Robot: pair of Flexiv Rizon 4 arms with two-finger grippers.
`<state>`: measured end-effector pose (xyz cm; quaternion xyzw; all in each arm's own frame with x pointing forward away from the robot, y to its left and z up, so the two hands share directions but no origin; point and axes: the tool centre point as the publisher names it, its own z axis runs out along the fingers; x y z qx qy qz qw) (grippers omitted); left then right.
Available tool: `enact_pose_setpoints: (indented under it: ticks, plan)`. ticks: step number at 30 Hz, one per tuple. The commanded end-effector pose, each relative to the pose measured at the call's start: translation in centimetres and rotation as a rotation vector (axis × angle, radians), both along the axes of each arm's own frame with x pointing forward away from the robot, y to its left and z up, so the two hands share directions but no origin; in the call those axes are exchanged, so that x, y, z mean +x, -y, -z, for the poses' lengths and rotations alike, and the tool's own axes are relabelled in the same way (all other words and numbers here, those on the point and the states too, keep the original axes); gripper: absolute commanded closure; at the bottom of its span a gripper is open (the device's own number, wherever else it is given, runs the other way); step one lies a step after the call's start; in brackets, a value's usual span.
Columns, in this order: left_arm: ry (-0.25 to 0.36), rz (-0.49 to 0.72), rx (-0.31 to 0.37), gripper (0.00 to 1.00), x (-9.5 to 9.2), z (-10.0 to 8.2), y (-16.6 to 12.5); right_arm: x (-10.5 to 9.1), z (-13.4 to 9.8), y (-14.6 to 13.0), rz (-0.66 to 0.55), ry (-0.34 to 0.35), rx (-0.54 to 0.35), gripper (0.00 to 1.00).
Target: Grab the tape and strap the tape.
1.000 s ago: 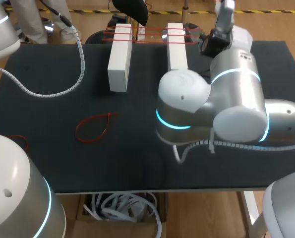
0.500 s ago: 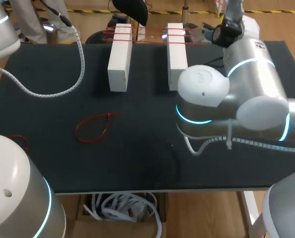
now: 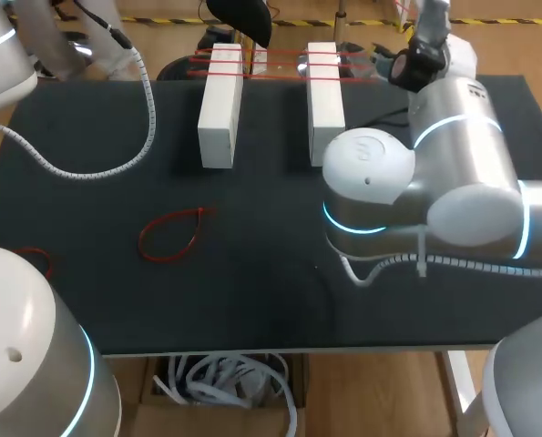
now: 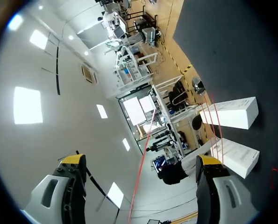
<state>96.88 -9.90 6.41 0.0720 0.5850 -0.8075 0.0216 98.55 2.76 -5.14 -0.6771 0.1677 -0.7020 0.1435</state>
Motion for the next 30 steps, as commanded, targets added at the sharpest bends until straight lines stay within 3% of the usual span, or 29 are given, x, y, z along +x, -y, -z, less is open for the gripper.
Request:
enact_pose_setpoints:
  ticks: [1,3,4,5,30]
  plan:
    - [0.001,0.003,0.001,1.0,0.0,0.0,-0.1,0.0,-0.3,-0.8,0.016,-0.01,0.008,0.0]
    - [0.001,0.003,0.001,1.0,0.0,0.0,-0.1,0.0,-0.5,-0.8,0.017,-0.007,0.009,0.06]
    - [0.001,0.003,0.001,1.0,0.0,0.0,-0.1,0.0,-0.6,-0.9,0.017,-0.006,0.011,0.43]
    - [0.001,0.003,0.001,1.0,0.0,0.0,-0.1,0.0,-0.7,-0.9,0.017,-0.005,0.012,0.51]
    - [0.001,0.003,0.001,1.0,0.0,0.0,-0.1,-1.0,-1.8,-1.2,0.031,0.025,0.013,0.51]
